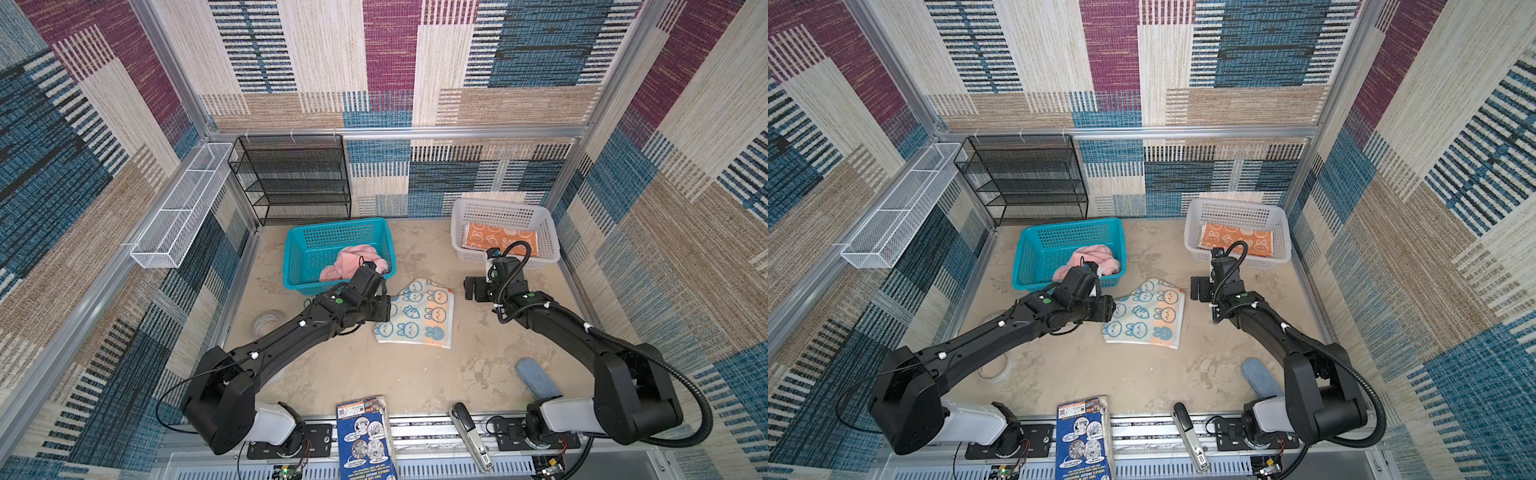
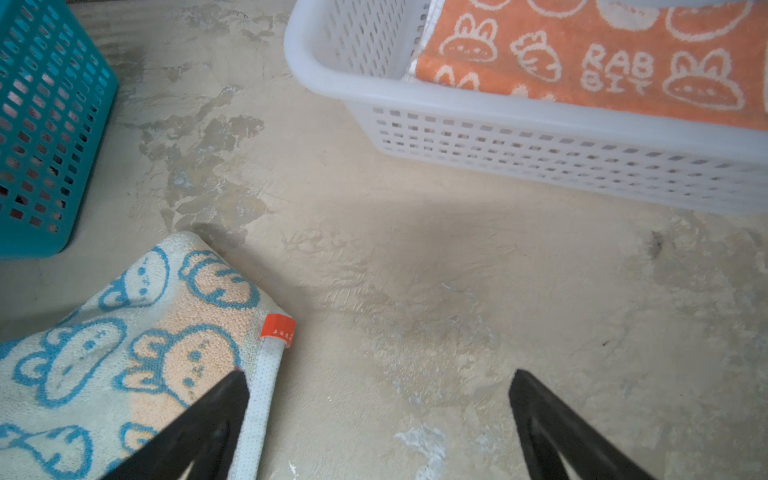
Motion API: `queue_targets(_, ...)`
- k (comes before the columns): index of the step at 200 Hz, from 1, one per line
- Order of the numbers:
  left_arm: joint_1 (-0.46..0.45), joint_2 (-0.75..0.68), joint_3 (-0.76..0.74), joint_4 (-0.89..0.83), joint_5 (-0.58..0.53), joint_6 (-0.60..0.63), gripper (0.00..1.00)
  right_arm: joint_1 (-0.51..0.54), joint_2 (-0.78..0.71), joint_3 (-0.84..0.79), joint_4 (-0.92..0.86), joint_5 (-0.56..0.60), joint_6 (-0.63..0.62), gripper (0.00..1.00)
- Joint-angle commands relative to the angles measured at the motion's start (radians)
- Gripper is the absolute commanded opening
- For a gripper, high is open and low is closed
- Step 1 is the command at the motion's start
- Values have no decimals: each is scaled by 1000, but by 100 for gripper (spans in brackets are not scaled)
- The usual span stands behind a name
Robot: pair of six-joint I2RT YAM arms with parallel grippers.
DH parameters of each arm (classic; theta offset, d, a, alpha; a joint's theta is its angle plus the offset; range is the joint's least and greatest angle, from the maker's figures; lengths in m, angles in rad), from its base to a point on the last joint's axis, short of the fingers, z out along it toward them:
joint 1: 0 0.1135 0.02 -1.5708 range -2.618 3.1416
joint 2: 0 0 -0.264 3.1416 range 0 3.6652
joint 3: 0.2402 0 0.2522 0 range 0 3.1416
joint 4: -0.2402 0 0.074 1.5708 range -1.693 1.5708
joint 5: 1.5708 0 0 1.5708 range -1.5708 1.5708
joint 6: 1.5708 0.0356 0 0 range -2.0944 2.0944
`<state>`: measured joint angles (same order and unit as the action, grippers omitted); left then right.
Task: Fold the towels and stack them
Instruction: 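Grasp the blue-white towel's tagged corner with the right gripper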
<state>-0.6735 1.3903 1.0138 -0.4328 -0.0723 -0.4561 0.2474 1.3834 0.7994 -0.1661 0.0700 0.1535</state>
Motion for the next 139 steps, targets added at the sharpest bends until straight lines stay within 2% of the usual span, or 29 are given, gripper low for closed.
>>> queue_targets(1, -17, -26, 17, 2, 39, 125, 66, 0, 25, 20, 27, -46, 17, 100)
queue_targets(25, -51, 0, 32, 36, 74, 166, 64, 1, 45, 36, 26, -109, 39, 98)
queue_targets(59, -62, 60, 37, 95, 117, 136, 62, 2, 63, -2, 68, -263, 126, 87)
queue_targets(99, -62, 67, 31, 136, 100, 133, 62, 17, 97, -101, 211, -366, 222, 73)
queue_targets(139, -62, 67, 41, 125, 73, 148, 62, 35, 164, -103, 293, -370, 269, 59)
